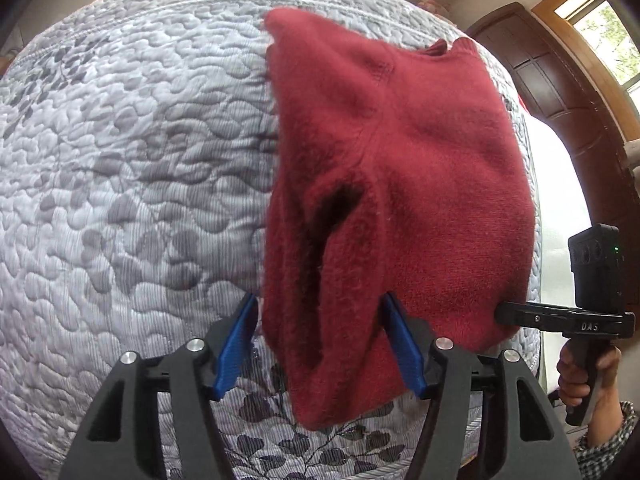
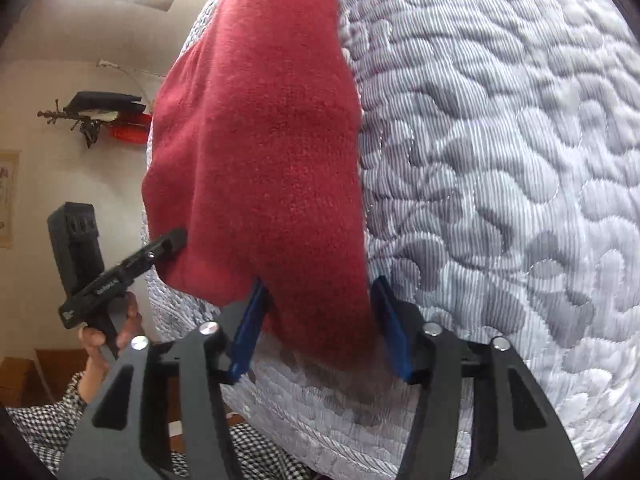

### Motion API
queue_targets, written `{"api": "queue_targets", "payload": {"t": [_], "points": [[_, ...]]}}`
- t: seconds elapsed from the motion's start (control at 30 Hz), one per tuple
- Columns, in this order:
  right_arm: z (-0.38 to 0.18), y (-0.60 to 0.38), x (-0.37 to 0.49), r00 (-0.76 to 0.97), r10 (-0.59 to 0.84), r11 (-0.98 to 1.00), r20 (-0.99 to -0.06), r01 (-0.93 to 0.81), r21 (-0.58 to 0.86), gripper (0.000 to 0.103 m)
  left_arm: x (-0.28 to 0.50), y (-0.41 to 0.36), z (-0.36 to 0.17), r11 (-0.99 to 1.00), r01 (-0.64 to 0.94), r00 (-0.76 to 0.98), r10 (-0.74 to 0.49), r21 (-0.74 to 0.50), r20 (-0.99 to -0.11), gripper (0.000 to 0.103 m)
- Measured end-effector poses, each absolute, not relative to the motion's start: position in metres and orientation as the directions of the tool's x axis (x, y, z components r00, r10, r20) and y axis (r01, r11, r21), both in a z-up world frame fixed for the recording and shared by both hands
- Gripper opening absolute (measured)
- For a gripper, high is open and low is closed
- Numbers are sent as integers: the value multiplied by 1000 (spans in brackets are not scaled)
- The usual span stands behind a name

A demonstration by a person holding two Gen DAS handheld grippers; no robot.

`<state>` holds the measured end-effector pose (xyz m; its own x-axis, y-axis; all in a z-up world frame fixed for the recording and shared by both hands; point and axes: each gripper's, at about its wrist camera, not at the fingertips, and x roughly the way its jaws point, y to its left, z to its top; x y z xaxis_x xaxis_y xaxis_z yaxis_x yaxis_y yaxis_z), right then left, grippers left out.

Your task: Fold small clothes

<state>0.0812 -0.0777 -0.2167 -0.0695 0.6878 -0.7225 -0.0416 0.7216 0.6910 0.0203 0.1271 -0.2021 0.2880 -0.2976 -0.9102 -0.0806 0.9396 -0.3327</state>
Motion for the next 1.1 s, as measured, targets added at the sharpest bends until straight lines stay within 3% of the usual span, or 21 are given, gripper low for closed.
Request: {"api": "queue_targets", "payload": {"t": [0.03,0.1,0.2,0.37,0.5,0.73,0.83,0.87,1.1], "points": [[-219,-79,81,-71,707,704,-704,-18,710,39,20,130,-206,934,-92,285,-307,-344,-908,62],[-215,-84,80,-71,729,682,-681,-6,731,23,19,133,-208,928,-109,286,-314,-357,-905,61],[-190,-90,77,-41,764,645,-645,-10,764,20,18,130,-199,932,-94,296,-311,-351,-903,54],[-156,-92,68,26,679,731,-733,-118,672,20,18,123,-190,945,-58,314,-289,-322,-904,54],[-180,-76,63,1,595,798,-804,-123,590,21,20,121,-207,949,-67,291,-277,-308,-916,56],[-208,-74,51,3,589,807,-808,-55,588,27,20,120,-223,948,-71,291,-277,-309,-916,63],[-195,-60,50,8,564,824,-826,-75,561,33,21,117,-218,951,-72,294,-267,-300,-918,63],[-189,-58,50,10,552,831,-834,-83,550,40,18,117,-215,951,-74,297,-265,-299,-917,63],[-133,-43,52,126,436,892,-891,-195,409,41,7,118,-167,974,-88,383,-159,-207,-910,61]]}}
